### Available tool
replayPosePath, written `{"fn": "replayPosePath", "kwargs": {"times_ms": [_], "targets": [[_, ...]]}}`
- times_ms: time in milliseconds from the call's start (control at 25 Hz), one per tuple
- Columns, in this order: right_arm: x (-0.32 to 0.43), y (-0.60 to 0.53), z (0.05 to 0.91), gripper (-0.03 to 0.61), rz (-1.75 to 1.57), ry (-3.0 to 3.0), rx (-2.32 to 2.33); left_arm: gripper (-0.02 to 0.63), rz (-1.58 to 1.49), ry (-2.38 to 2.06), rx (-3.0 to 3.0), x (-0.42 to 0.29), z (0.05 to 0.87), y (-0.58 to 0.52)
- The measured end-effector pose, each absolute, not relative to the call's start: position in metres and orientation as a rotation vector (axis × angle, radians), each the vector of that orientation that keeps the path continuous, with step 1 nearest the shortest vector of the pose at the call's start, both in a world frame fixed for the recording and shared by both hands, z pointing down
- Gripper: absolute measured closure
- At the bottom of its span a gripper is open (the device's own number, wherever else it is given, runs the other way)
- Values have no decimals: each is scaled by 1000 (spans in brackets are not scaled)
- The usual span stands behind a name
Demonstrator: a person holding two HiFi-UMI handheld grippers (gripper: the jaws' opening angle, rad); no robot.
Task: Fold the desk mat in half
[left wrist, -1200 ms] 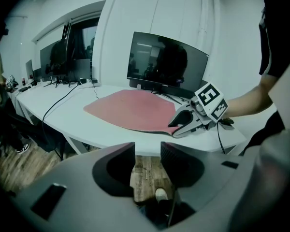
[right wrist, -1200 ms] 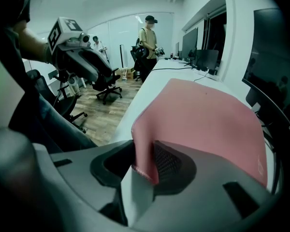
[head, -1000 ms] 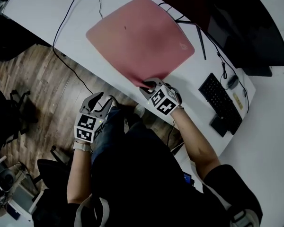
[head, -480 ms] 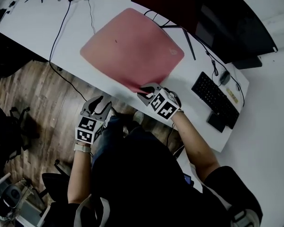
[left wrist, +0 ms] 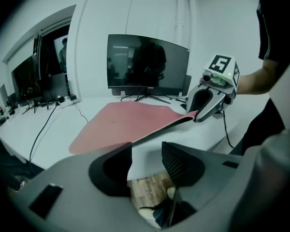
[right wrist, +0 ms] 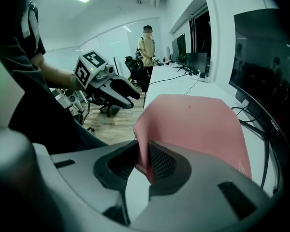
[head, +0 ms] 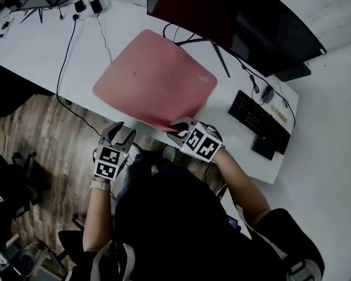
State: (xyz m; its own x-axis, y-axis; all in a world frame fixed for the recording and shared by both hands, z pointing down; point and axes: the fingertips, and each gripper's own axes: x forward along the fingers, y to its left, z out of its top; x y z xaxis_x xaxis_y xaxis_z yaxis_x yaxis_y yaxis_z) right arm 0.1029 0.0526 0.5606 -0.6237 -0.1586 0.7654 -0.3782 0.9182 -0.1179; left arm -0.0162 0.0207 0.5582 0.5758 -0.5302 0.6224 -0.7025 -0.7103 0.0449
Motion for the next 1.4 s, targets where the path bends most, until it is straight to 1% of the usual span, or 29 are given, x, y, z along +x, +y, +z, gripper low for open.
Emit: {"fn": "replayPosePath", "kwargs": {"times_ms": [160, 360, 600, 720, 760, 840, 1000, 1120, 1400], "targets": [[107, 64, 556, 499, 370, -2225, 345, 393, 939, -988, 2573, -15, 559, 13], [107, 72, 547, 499, 386, -2220, 309, 361, 1153, -854, 2686, -9, 568, 12], [102, 85, 530, 499, 464, -2251, 259, 360, 1228, -669, 2770, 9, 573, 13], [103, 87, 528, 498, 473, -2244, 271, 400, 1203, -603, 2798, 14, 572, 15], [103, 86, 528, 497, 480, -2245, 284, 427, 1187, -586, 2804, 15, 571, 15], [104, 81, 527, 495, 492, -2251, 315, 510, 1158, -556, 2811, 18, 571, 17], [103, 74, 525, 477, 502, -2259, 357, 581, 1123, -500, 2781, 19, 574, 16], [101, 69, 523, 464, 504, -2263, 392, 589, 1083, -488, 2765, 17, 572, 10], [90, 63, 519, 361, 493, -2269, 463, 591, 991, -470, 2751, 14, 566, -6]]}}
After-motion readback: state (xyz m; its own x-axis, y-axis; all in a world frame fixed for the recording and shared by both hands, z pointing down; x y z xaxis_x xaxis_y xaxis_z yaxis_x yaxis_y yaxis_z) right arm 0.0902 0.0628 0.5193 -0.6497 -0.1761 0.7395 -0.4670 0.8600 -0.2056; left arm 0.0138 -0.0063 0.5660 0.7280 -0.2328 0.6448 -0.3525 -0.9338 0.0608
